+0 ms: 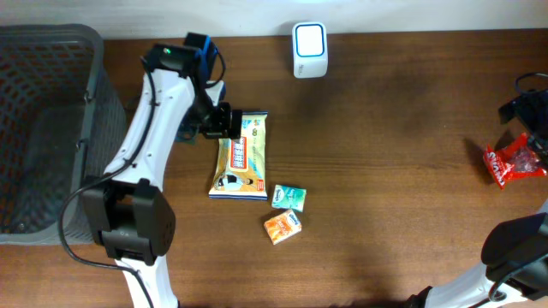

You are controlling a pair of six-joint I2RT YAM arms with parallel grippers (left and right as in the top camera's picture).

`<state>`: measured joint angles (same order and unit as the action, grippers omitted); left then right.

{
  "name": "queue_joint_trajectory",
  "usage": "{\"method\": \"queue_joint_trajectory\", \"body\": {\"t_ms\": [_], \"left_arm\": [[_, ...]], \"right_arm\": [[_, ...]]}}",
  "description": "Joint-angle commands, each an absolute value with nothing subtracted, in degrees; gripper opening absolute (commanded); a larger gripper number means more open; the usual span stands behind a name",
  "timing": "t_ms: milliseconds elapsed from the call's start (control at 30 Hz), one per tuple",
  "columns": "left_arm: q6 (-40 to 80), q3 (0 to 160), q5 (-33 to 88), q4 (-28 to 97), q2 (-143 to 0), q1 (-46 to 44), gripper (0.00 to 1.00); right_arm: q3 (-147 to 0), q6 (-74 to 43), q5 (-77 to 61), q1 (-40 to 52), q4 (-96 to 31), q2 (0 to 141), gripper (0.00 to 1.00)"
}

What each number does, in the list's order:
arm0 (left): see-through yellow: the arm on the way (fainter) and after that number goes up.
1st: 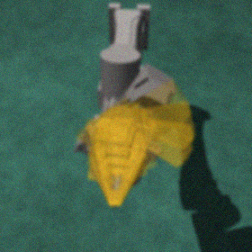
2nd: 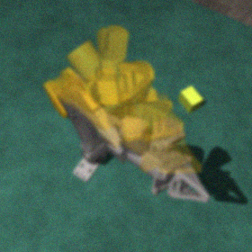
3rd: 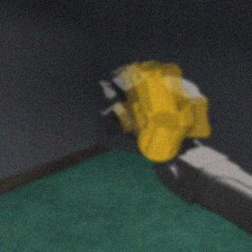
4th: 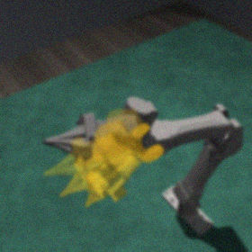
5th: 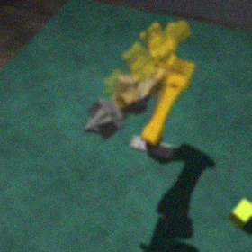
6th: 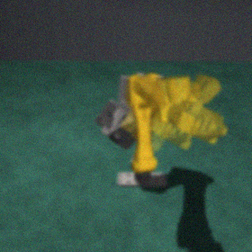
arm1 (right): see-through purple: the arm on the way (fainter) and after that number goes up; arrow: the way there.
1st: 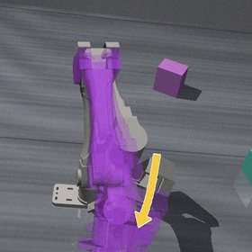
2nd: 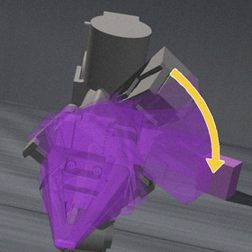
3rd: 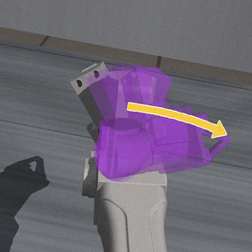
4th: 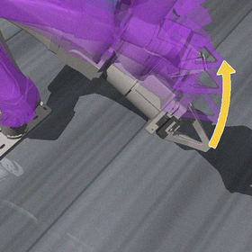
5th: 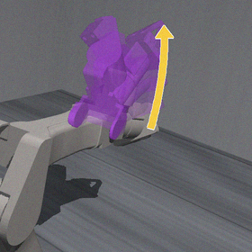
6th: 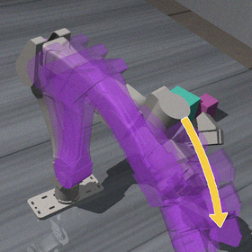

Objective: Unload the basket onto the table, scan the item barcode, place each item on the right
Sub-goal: 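Reach the left gripper to the yellow wet-wipes pack and grasp it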

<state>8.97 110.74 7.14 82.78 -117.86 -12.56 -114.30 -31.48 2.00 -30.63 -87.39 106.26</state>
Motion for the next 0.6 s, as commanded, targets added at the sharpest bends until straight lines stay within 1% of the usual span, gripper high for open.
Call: {"method": "queue_joint_trajectory", "body": {"t_ms": [0,200,367,500,567], "left_arm": [[8.21,104.57,7.75,76.71,-116.99,-12.60,0.99],[12.21,97.54,7.77,68.77,-116.99,-12.75,0.99],[12.38,96.88,7.77,67.77,-116.99,-12.75,1.00],[12.38,96.88,7.77,67.66,-116.99,-12.75,0.96],[12.38,96.88,7.79,67.11,-116.99,-12.75,0.93]], "right_arm": [[-114.21,-31.59,1.93,-30.39,-87.39,106.24,0.98],[-114.21,-31.59,1.93,-30.39,-87.39,106.24,0.98],[-114.21,-31.59,1.93,-30.39,-87.39,106.24,0.98],[-114.21,-31.59,1.93,-30.39,-87.39,106.24,0.98],[-114.21,-31.59,1.93,-30.39,-87.39,106.24,0.98]]}}
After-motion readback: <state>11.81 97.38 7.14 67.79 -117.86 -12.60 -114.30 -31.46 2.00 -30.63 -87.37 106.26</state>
